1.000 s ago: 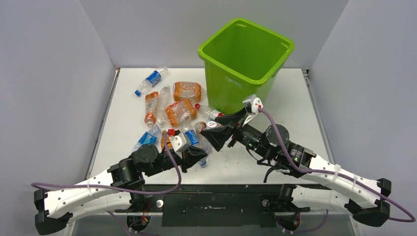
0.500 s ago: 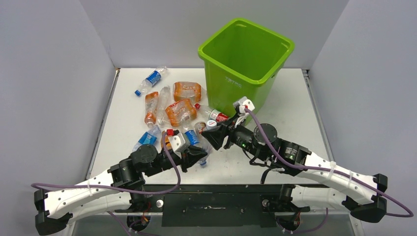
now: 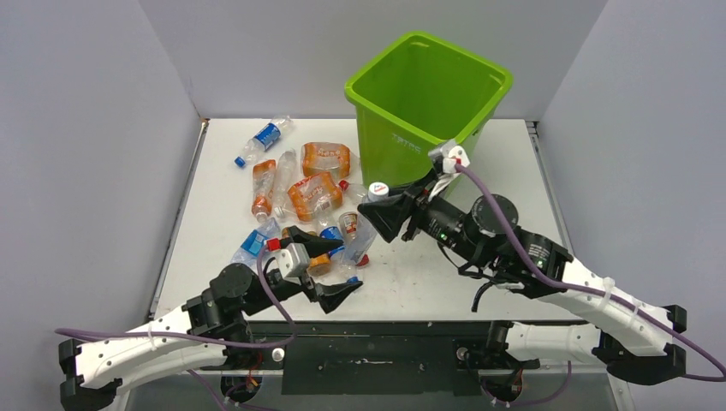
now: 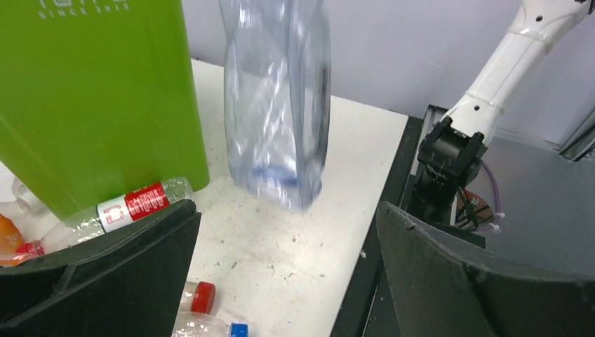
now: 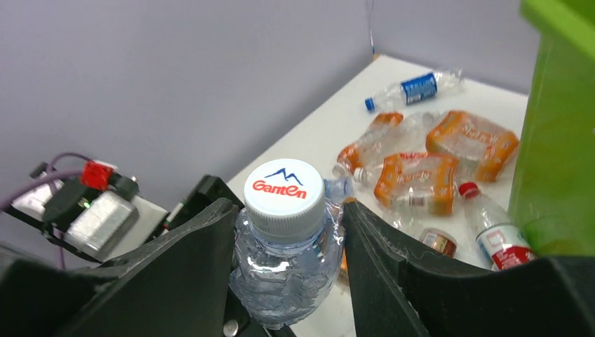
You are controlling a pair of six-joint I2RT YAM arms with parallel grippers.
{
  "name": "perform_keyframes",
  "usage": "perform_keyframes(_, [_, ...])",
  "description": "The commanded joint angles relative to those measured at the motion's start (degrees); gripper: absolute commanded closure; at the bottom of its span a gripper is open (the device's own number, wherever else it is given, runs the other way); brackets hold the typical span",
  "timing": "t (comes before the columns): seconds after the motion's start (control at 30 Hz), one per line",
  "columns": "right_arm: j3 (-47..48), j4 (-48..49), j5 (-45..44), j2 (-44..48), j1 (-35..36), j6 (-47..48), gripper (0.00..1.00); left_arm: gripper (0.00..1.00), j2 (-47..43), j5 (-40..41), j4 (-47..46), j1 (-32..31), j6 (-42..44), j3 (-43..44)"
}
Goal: Put the plastic bottles in the bin
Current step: Place the plastic bottle in the trash bin.
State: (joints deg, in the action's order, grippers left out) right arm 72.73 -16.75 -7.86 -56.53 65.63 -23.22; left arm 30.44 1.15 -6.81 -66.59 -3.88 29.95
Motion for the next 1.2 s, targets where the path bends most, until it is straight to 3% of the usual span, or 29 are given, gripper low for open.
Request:
perform_keyframes(0.0, [10.0,-1.7,-4.9,-1.0,0.2,4.8,0.95,0.04,-1.9,2.9,-6.2,0.1,1.3,-0.5])
perform_keyframes(0.17, [17.8,1.1,-14.4,-0.8,0.2,10.4,0.95,0.04,-5.9,3.3,-10.6,0.1,3.6,-3.8])
perform_keyframes(0.4, [20.1,15.1,-35.1,-2.2,0.2,24.1,0.95,0.04,-9.2,11.2,-10.9,0.1,6.1,-4.5])
perform_keyframes(0.73, [19.1,40.3,-42.1,-9.7,-2.6,41.3,0.95,0.04,-10.8,16.5,-12.1,0.1,6.8,-5.2])
perform_keyframes(0.8, [22.8,37.3,-39.7,-13.3,-9.7,37.2,0.95,0.04,-10.5,16.9,-12.4,0.2,6.7,-5.3])
perform_keyframes(0.93, [30.9,24.4,-31.5,-21.1,-27.6,19.1,0.95,0.04,-10.2,17.2,-11.9,0.2,7.6,-5.0])
perform_keyframes(1.0, [31.3,24.2,-27.7,-23.6,-34.4,12.1,0.95,0.04,-10.4,19.1,-11.5,0.2,8.1,-5.1])
perform_keyframes(1.07, [33.2,25.5,-29.8,-27.6,-37.2,12.6,0.95,0.04,-10.8,21.2,-11.6,0.2,8.4,-5.3])
perform_keyframes(1.17, [43.0,19.3,-30.8,-36.2,-41.5,10.7,0.95,0.04,-11.1,22.6,-11.8,0.2,9.1,-5.6])
